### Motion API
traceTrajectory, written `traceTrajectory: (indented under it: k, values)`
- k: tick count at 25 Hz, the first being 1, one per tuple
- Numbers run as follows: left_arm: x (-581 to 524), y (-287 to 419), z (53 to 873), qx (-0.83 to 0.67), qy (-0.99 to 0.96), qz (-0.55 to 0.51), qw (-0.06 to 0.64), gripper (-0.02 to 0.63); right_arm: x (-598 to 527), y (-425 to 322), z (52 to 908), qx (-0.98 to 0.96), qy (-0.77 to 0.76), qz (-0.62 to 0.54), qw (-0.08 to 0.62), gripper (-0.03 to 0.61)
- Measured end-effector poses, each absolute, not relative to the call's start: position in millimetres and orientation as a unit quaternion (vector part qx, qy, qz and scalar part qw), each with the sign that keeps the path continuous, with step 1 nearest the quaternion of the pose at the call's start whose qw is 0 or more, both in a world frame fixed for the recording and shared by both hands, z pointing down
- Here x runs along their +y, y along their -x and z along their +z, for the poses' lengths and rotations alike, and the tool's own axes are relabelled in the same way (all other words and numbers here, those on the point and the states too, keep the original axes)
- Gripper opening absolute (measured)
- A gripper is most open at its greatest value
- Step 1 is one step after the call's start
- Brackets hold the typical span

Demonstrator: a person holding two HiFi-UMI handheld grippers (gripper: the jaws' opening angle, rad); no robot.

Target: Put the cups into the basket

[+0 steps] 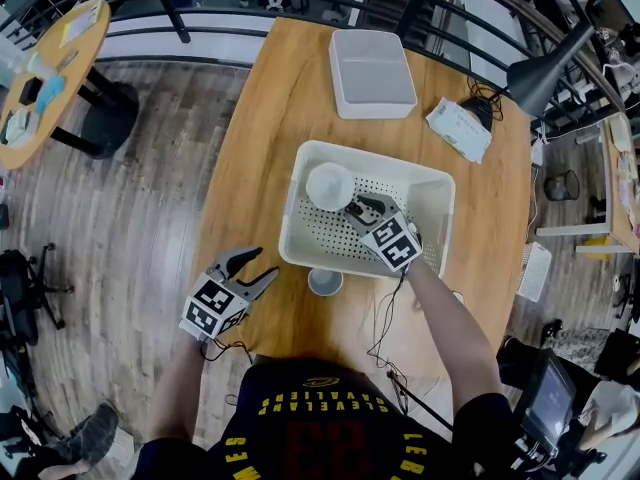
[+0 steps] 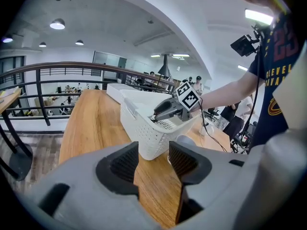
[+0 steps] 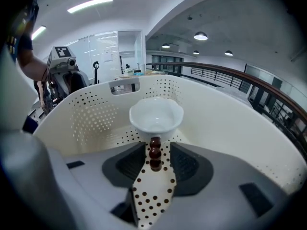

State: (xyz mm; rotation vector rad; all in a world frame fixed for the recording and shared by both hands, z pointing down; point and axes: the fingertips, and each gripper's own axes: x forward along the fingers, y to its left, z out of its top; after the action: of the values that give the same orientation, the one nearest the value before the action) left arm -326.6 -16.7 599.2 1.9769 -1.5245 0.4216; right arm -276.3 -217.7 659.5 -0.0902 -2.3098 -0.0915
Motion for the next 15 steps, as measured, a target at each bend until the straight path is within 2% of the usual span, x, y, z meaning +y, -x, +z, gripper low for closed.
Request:
traceTrajectory:
  k: [8,15]
  values:
    - [-19,324,580,-0.589,-0.744,0.152,0.278,0.204,-227,269,617,-0.936,0.003,-0.031,0.352,0.152]
    - [-21,297,536,-0.597,-0.758,0.135,0.227,0.204,-224,263,557,-0.955,-0.019,-0.051,0.292,0.152]
